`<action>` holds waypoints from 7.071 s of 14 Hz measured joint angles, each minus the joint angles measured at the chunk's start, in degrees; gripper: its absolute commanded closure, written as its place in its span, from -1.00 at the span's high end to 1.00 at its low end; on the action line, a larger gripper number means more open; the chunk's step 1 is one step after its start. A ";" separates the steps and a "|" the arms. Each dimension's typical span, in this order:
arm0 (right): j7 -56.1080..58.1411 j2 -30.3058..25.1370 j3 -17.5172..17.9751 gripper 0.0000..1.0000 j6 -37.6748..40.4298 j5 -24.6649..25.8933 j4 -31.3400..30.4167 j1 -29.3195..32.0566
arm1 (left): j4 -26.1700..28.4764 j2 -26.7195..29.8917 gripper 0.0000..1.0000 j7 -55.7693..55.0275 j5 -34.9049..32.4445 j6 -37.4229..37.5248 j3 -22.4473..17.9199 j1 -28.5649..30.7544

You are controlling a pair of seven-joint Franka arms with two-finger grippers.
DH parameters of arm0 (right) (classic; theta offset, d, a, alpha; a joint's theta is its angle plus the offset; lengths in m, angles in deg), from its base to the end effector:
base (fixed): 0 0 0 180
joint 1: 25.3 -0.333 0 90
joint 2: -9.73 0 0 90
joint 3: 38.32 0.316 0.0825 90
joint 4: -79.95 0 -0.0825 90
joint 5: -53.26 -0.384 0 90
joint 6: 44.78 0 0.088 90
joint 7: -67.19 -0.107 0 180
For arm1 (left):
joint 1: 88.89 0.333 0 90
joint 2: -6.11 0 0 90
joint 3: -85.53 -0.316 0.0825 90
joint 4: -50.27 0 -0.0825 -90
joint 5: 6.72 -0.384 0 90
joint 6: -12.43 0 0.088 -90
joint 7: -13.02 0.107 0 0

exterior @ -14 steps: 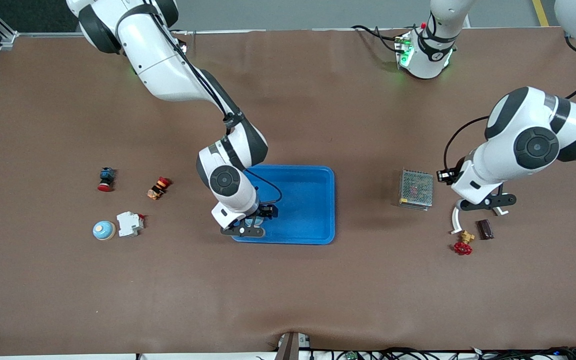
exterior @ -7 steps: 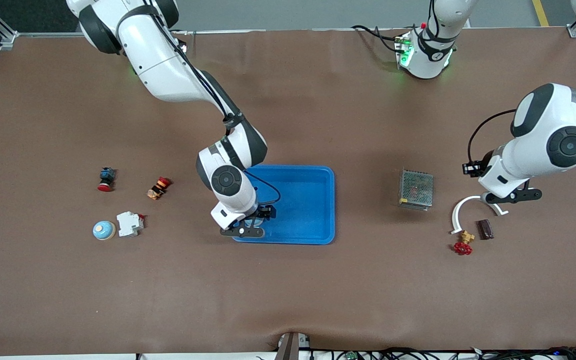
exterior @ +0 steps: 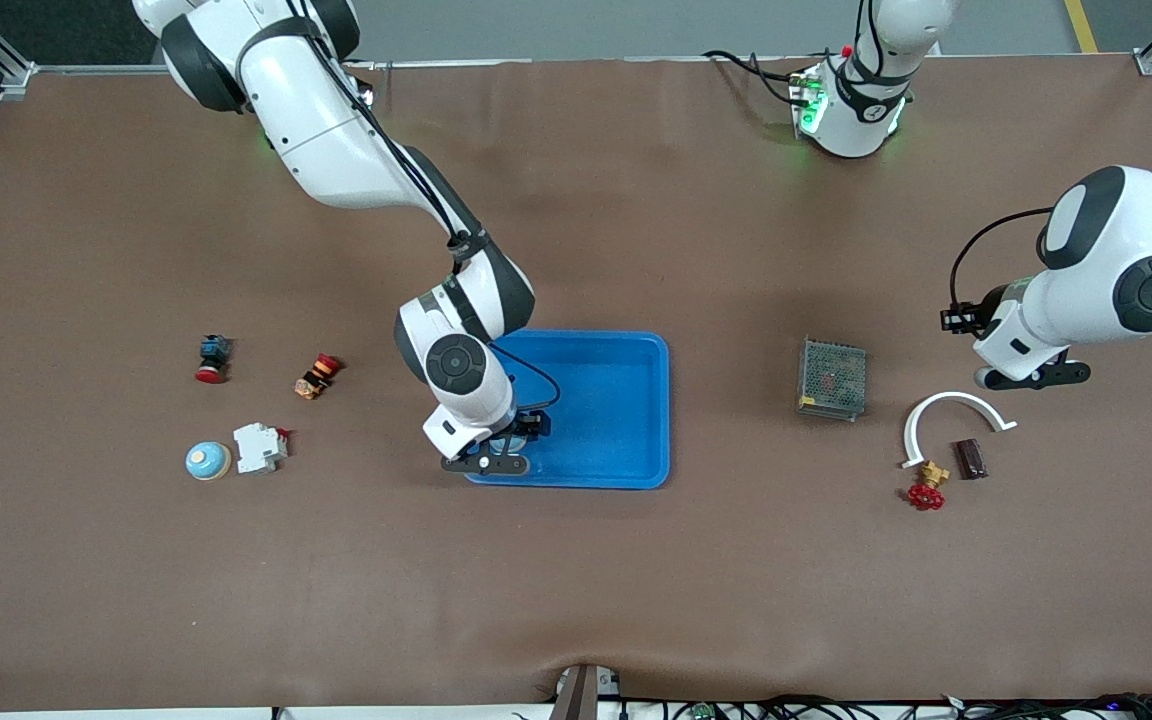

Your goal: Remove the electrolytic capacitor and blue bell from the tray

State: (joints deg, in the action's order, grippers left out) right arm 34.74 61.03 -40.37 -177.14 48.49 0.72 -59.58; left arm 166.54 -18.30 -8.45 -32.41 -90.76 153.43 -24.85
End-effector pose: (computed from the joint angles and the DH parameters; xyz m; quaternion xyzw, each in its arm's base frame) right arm 0.6181 0.3981 0.1755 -0.9995 0.0225 -0.0046 0.0234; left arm 0.5394 0.0205 0.3310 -0.9845 -0.0394 0.1648 0.0461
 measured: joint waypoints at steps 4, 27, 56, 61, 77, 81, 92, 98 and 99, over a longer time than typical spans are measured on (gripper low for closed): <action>0.01 0.00 0.00 0.67 -0.02 0.07 0.01 -0.02 | 2.70 0.01 -1.00 0.00 0.00 -1.38 0.07 1.55; 17.18 -14.19 -1.32 -0.24 24.36 0.37 1.87 1.42 | 13.88 -10.69 -1.00 -0.04 -15.25 -27.75 -8.89 6.47; 73.94 -39.23 -1.61 -0.24 -15.07 5.40 -57.20 32.66 | 4.87 -12.40 1.00 -15.54 -20.10 -28.04 -7.48 -0.97; 73.97 -35.28 -1.43 -0.23 -21.66 5.44 -57.93 32.66 | -10.21 -12.32 1.00 -13.03 -18.58 -18.06 -2.59 -9.87; 73.99 -31.70 -1.29 1.00 -25.77 5.44 -57.37 32.66 | -34.76 -10.10 1.00 -7.47 -14.51 -4.58 -5.87 -34.20; 73.96 -31.71 -1.22 1.00 -24.81 5.44 -55.31 32.66 | -35.30 -3.69 1.00 -7.47 -7.47 -3.22 -9.64 -38.63; 64.97 -33.69 -0.87 1.00 22.17 5.40 -20.50 32.65 | -33.65 15.86 1.00 4.83 19.15 12.35 -50.79 -58.90; 61.63 -33.75 -0.62 1.00 34.82 5.42 -6.73 32.49 | -24.25 27.28 1.00 17.04 22.14 13.20 -63.09 -61.94; 61.50 -33.76 -0.61 1.00 36.65 5.42 -4.78 32.48 | -23.76 27.96 1.00 18.10 22.16 13.19 -64.23 -62.09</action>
State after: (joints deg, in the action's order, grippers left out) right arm 96.24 27.27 -40.98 -140.49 53.91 -4.05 -27.10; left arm 142.78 9.66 9.65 -10.24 -77.57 89.20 -86.94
